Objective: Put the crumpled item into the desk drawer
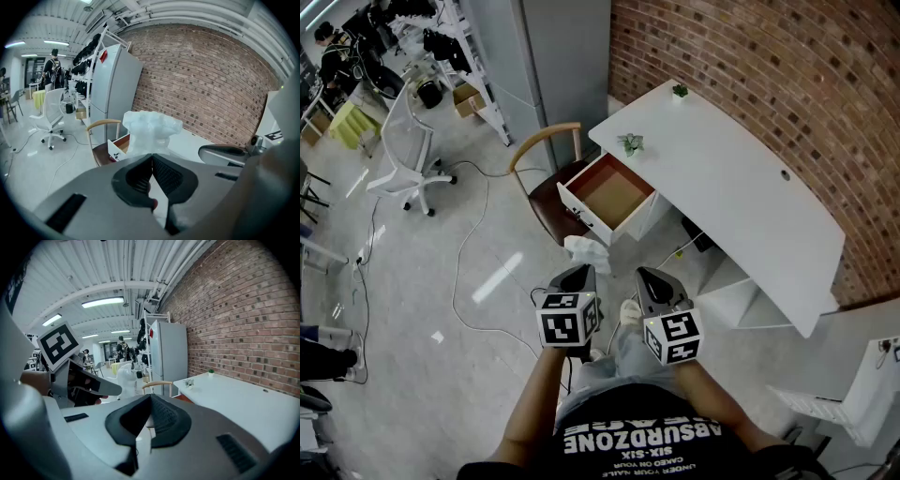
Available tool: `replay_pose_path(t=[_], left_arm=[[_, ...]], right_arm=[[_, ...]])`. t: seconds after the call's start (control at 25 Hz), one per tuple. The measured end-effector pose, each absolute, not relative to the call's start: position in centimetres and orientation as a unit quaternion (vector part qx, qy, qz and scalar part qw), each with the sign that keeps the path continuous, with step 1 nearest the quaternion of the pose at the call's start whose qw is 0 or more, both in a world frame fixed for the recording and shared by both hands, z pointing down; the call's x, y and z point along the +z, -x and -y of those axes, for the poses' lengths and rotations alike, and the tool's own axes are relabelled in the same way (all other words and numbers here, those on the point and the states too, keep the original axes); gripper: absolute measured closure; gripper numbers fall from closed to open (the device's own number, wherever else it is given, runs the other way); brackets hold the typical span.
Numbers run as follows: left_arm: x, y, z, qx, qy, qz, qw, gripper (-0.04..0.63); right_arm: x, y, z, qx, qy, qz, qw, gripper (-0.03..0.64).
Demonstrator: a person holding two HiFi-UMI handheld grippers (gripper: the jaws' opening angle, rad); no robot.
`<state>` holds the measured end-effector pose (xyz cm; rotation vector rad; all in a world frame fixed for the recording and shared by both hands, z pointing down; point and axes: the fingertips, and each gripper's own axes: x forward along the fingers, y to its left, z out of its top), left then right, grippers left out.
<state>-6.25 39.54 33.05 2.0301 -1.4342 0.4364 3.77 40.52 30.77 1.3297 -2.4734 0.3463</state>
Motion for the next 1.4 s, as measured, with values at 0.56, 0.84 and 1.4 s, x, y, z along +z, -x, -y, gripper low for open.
replay_pose_path(t=[0.56, 0.84, 1.4], left_arm=[[33.3, 4.7, -33.2, 0.173, -0.761, 0.545, 0.306, 0.588], [34.5, 3.5, -28.6, 0.175, -0.751, 0.552, 0.317, 0.588], [36.1, 1.5, -21.7, 0.175, -0.720, 0.582, 0.334, 0.588]], right_arm=[[30.7, -4.6, -34.2, 0.131, -0.457, 0.868, 0.143, 0.618], [32.1, -6.0, -29.7, 0.144, -0.446, 0.870, 0.154, 0.618], [33.5, -8.0, -21.3, 0.155, -0.408, 0.886, 0.158, 0.618]])
